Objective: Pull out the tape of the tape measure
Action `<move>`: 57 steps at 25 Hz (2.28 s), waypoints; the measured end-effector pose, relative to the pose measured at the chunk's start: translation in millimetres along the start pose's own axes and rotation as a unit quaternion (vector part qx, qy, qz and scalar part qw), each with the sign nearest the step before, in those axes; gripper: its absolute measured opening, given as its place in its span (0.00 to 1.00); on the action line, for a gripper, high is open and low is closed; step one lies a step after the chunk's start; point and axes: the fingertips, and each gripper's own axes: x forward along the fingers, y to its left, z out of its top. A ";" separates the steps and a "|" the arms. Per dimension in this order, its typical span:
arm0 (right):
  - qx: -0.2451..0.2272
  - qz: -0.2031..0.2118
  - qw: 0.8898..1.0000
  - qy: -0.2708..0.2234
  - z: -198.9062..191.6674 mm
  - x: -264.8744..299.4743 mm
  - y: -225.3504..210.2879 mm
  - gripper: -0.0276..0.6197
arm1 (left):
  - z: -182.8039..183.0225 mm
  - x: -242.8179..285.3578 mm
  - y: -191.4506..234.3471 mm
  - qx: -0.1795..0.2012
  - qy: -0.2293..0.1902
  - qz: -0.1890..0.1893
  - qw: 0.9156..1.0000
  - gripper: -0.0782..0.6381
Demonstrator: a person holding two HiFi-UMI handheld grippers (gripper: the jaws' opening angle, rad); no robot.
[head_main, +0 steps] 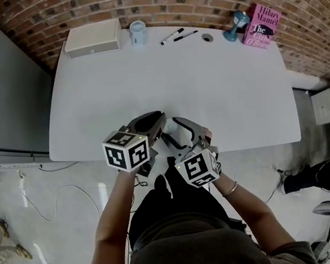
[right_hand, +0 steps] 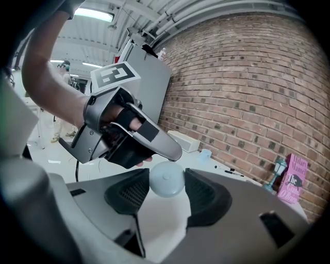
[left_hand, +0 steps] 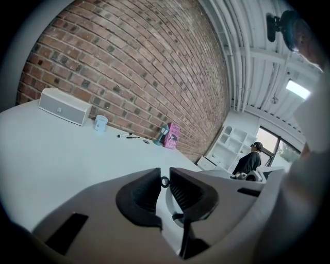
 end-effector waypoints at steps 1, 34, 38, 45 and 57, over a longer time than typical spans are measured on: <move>0.002 0.001 1.000 0.002 -1.6 0.1 0.0 0.38 | -0.4 0.1 -0.2 0.001 0.000 0.000 1.000 0.20; 0.104 -0.039 0.986 0.124 -74.7 6.3 -84.8 0.38 | 6.1 -41.8 98.6 -0.024 -0.029 0.185 0.982 0.14; 0.112 -0.051 0.982 0.140 -86.1 2.0 -103.1 0.38 | 5.9 -65.1 124.5 -0.037 -0.034 0.224 0.973 0.14; 0.154 -0.063 0.973 0.161 -103.6 -3.0 -128.8 0.38 | -1.9 -107.8 166.1 -0.049 -0.026 0.291 0.955 0.14; 0.164 -0.059 0.968 0.181 -122.6 10.8 -149.8 0.38 | -13.8 -99.3 180.7 -0.070 -0.019 0.312 0.947 0.14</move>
